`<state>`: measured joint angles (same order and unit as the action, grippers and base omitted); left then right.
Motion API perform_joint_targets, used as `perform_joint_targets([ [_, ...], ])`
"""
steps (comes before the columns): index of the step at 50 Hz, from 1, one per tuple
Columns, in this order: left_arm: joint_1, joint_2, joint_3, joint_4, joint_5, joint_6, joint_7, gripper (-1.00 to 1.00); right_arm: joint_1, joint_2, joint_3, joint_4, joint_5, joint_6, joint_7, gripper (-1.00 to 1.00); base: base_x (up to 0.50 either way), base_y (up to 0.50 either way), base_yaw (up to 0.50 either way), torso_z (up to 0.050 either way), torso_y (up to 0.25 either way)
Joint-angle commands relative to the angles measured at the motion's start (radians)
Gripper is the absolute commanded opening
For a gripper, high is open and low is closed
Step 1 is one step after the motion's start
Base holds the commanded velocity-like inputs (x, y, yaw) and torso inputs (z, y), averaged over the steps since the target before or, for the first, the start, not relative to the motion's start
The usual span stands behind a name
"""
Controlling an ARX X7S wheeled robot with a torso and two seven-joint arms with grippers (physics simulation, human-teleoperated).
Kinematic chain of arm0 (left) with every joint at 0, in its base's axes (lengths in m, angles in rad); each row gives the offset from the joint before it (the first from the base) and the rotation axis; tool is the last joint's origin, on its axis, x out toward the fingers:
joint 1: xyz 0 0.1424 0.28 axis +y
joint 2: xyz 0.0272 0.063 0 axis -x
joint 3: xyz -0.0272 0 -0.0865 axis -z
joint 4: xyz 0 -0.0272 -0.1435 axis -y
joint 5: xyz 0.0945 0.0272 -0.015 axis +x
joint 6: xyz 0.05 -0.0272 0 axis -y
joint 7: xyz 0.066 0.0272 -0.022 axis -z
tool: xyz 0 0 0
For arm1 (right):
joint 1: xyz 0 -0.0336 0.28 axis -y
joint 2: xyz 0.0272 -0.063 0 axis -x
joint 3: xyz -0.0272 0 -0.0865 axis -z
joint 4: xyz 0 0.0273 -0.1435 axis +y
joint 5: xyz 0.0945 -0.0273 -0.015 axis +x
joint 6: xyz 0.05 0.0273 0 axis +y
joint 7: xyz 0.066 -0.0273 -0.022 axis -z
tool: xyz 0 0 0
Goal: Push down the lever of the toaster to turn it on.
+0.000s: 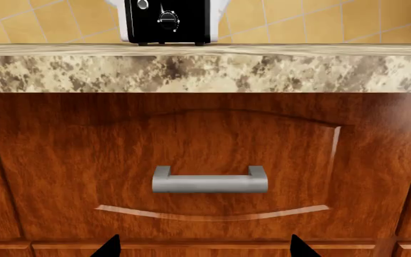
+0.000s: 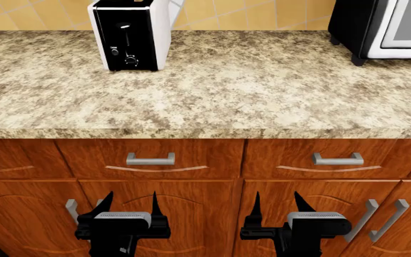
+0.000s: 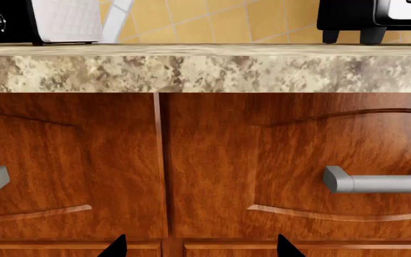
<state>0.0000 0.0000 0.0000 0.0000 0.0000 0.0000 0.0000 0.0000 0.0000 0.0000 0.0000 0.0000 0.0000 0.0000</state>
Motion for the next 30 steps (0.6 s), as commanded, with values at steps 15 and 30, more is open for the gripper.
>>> perform_joint_targets([
  [15, 0.031, -0.054, 0.062, 0.090, -0.076, -0.040, -0.044, 1.00, 0.008, 0.059, -0.074, -0.036, 0.024, 0.072, 0.071, 1.00, 0.00, 0.00, 0.00, 0.017, 0.000],
  [30, -0.061, -0.138, 0.039, 0.381, -0.194, -0.397, -0.043, 1.00, 0.122, 0.113, -0.070, -0.206, 0.033, 0.304, 0.095, 1.00, 0.00, 0.00, 0.00, 0.050, 0.000],
])
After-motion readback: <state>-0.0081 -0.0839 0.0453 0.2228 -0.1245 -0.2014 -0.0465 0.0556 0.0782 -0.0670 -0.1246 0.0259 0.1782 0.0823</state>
